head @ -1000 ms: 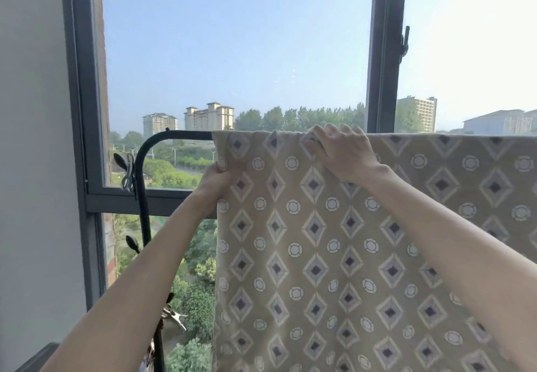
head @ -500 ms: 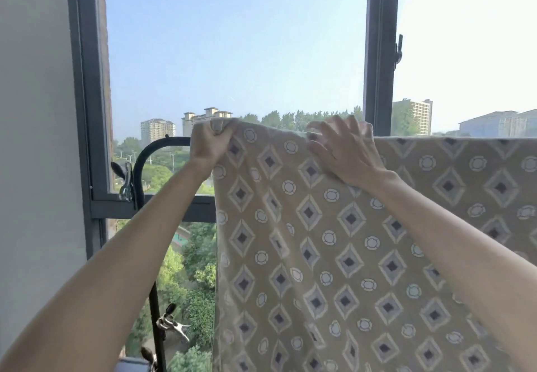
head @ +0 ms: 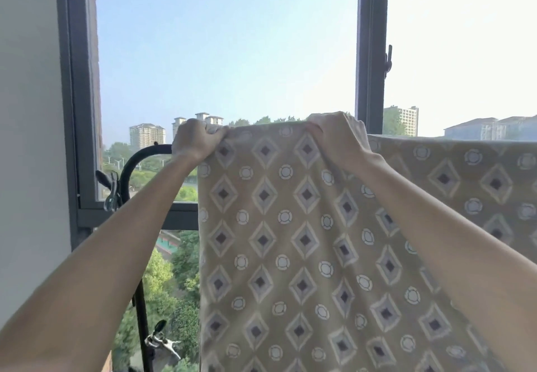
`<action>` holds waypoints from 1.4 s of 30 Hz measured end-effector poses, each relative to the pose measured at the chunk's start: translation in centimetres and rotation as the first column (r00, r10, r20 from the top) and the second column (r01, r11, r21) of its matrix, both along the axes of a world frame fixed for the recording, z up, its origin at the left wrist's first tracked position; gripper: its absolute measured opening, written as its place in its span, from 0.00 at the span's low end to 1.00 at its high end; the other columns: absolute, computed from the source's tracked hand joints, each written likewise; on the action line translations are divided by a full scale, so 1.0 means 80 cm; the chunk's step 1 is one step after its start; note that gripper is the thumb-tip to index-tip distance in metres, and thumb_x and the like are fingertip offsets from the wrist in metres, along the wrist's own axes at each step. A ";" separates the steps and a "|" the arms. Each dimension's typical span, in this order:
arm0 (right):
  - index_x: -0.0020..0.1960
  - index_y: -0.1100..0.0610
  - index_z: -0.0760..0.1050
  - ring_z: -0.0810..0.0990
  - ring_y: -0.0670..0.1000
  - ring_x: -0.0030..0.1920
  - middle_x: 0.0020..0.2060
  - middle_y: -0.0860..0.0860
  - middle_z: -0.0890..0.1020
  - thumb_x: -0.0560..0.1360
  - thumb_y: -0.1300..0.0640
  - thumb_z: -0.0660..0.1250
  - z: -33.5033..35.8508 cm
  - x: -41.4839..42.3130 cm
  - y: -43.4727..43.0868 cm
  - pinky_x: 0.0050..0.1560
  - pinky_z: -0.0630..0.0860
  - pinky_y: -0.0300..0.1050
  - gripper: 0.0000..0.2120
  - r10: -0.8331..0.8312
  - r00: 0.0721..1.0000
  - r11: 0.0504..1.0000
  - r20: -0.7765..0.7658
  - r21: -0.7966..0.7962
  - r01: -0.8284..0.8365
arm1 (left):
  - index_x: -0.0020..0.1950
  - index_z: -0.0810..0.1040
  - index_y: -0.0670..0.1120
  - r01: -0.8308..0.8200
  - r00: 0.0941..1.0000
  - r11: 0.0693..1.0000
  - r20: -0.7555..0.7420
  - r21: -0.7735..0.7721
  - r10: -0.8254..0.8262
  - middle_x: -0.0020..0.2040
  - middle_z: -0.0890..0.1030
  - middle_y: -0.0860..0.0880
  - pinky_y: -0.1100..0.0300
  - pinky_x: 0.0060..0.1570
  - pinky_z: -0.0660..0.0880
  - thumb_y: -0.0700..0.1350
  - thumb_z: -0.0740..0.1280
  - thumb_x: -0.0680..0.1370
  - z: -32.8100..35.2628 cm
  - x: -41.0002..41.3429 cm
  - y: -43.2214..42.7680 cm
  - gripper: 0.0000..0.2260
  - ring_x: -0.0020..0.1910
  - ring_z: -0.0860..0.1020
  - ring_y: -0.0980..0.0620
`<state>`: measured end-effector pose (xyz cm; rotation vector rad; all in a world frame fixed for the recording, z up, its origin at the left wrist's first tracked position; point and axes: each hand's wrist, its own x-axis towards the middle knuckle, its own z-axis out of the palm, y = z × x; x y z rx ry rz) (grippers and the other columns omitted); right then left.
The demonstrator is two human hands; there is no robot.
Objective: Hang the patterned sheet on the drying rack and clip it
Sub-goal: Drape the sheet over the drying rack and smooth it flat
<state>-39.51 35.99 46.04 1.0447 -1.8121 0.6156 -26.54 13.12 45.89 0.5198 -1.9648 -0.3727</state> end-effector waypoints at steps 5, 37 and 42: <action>0.32 0.56 0.68 0.64 0.46 0.27 0.25 0.47 0.67 0.81 0.49 0.58 0.024 -0.001 -0.035 0.39 0.65 0.44 0.20 -0.052 0.998 0.993 0.020 -0.105 0.054 | 0.29 0.64 0.45 -0.075 0.997 0.996 0.026 -0.044 0.076 0.26 0.67 0.49 0.60 0.24 0.59 0.50 0.61 0.80 0.015 0.001 -0.009 0.21 0.25 0.66 0.52; 0.47 0.59 0.72 0.77 0.49 0.31 0.35 0.49 0.80 0.80 0.54 0.59 -0.035 -0.054 0.036 0.37 0.77 0.46 0.09 0.170 0.985 0.955 -0.035 -0.240 -0.173 | 0.60 0.73 0.45 -0.084 0.994 0.959 0.048 -0.271 0.100 0.36 0.77 0.49 0.46 0.64 0.59 0.52 0.47 0.83 -0.037 -0.075 0.090 0.19 0.47 0.79 0.45; 0.50 0.55 0.73 0.69 0.44 0.48 0.44 0.45 0.77 0.79 0.50 0.58 -0.080 -0.091 0.134 0.52 0.68 0.46 0.10 0.019 0.996 0.961 -0.087 -0.272 -0.042 | 0.65 0.72 0.47 -0.120 0.987 0.971 0.085 -0.206 0.140 0.49 0.82 0.45 0.39 0.69 0.51 0.61 0.42 0.80 -0.036 -0.096 0.118 0.28 0.60 0.75 0.42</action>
